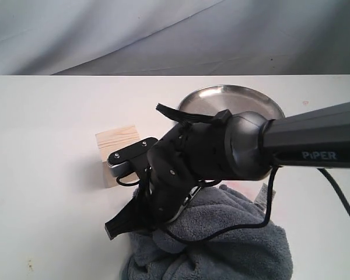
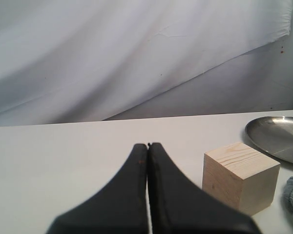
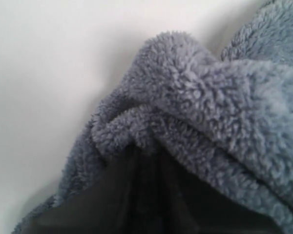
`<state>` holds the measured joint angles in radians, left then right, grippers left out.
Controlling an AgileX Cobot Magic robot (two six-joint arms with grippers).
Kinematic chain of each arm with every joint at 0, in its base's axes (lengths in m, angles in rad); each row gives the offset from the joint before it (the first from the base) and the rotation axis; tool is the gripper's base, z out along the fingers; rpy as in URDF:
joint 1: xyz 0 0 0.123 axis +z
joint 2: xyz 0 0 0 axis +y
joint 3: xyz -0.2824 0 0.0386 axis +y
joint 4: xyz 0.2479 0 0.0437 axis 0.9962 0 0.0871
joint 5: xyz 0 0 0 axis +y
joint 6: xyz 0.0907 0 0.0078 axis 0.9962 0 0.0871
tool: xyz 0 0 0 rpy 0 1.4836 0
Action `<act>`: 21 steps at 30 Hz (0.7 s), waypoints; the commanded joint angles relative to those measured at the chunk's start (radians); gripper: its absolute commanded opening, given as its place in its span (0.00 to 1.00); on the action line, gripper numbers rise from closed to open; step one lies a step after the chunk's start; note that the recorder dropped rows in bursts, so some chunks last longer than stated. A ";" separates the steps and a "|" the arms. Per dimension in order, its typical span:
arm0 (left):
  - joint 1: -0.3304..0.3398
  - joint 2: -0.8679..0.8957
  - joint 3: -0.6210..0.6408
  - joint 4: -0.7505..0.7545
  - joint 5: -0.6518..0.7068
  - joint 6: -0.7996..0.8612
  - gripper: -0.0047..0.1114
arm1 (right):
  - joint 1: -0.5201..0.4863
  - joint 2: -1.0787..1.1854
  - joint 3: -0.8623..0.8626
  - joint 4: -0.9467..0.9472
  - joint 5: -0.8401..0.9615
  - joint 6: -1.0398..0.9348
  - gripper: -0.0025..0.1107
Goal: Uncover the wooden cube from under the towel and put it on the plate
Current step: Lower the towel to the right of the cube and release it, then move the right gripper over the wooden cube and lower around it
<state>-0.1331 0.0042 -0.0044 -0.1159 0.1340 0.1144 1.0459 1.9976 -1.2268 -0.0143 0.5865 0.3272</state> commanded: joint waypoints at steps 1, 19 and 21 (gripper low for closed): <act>-0.005 -0.004 0.004 -0.002 -0.002 -0.003 0.04 | 0.001 -0.028 0.004 0.034 0.046 -0.019 0.50; -0.005 -0.004 0.004 -0.002 -0.002 -0.003 0.04 | 0.001 -0.258 -0.075 0.062 0.155 0.001 0.81; -0.005 -0.004 0.004 -0.002 -0.002 -0.003 0.04 | 0.001 -0.248 -0.126 0.058 0.189 0.006 0.81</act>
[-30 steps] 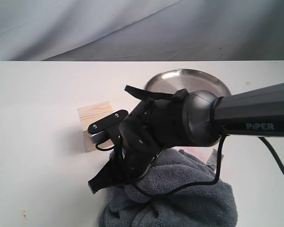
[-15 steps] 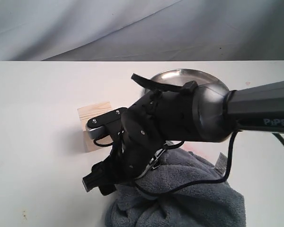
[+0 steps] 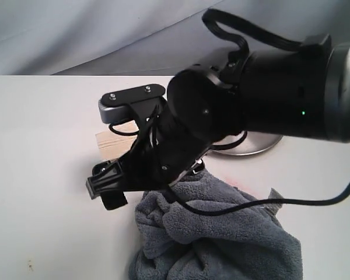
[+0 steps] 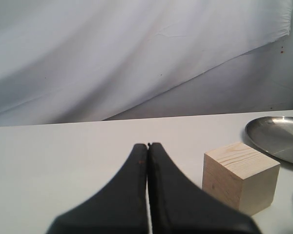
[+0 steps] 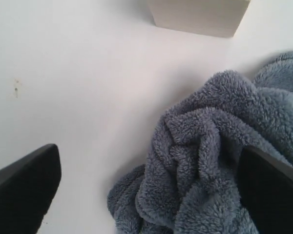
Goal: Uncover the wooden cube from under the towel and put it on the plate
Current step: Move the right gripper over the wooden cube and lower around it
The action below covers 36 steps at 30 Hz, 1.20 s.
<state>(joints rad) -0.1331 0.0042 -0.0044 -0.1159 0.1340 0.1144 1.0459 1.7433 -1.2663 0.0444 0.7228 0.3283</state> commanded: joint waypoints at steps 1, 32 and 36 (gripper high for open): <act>-0.005 -0.004 0.004 -0.002 -0.002 -0.003 0.04 | 0.001 0.013 -0.124 -0.008 0.085 0.015 0.81; -0.005 -0.004 0.004 -0.002 -0.002 -0.003 0.04 | -0.094 0.650 -0.998 -0.140 0.438 0.076 0.81; -0.005 -0.004 0.004 -0.002 -0.002 -0.003 0.04 | -0.099 0.657 -0.998 -0.084 0.380 0.053 0.81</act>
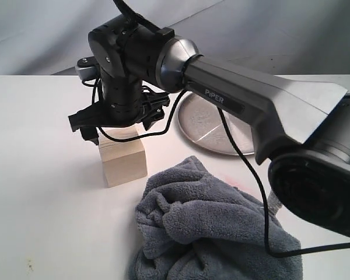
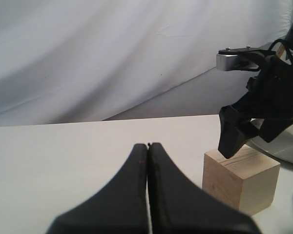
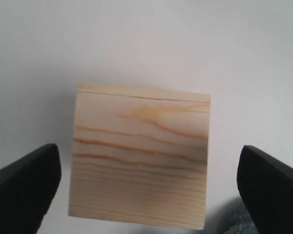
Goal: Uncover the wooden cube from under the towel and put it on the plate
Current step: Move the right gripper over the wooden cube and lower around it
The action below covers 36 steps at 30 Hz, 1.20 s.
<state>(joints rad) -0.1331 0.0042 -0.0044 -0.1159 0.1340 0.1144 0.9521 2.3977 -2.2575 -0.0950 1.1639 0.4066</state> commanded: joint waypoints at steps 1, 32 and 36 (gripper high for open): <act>-0.005 -0.004 0.004 -0.002 -0.002 -0.003 0.04 | -0.005 0.004 -0.007 0.063 -0.070 -0.038 0.81; -0.005 -0.004 0.004 -0.002 -0.002 -0.003 0.04 | -0.009 0.021 -0.007 -0.016 -0.055 -0.041 0.81; -0.005 -0.004 0.004 -0.002 -0.002 -0.003 0.04 | -0.009 0.045 -0.007 0.007 -0.045 -0.041 0.81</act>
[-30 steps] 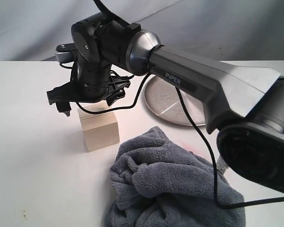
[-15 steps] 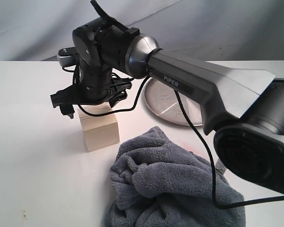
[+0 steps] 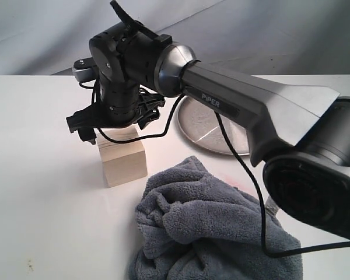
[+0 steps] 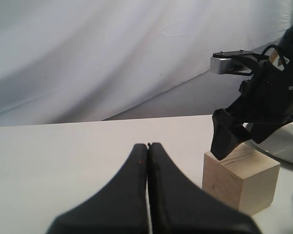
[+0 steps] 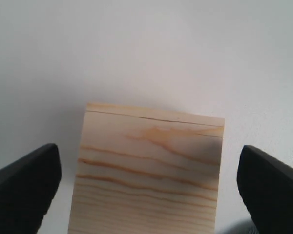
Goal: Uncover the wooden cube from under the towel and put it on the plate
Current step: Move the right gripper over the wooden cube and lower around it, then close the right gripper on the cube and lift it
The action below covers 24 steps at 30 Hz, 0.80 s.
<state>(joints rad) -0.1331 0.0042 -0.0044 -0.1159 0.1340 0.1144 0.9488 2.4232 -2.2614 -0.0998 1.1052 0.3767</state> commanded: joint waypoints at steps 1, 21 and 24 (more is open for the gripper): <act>-0.005 -0.004 0.004 -0.002 -0.002 -0.003 0.04 | -0.006 0.028 -0.003 0.024 0.014 -0.011 0.81; -0.005 -0.004 0.004 -0.002 -0.002 -0.003 0.04 | -0.004 0.131 -0.003 0.055 -0.004 -0.009 0.81; -0.005 -0.004 0.004 -0.002 -0.002 -0.003 0.04 | -0.004 0.131 -0.003 0.041 -0.015 -0.009 0.81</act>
<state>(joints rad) -0.1331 0.0042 -0.0044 -0.1159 0.1340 0.1144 0.9488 2.5521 -2.2614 -0.0514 1.1139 0.3767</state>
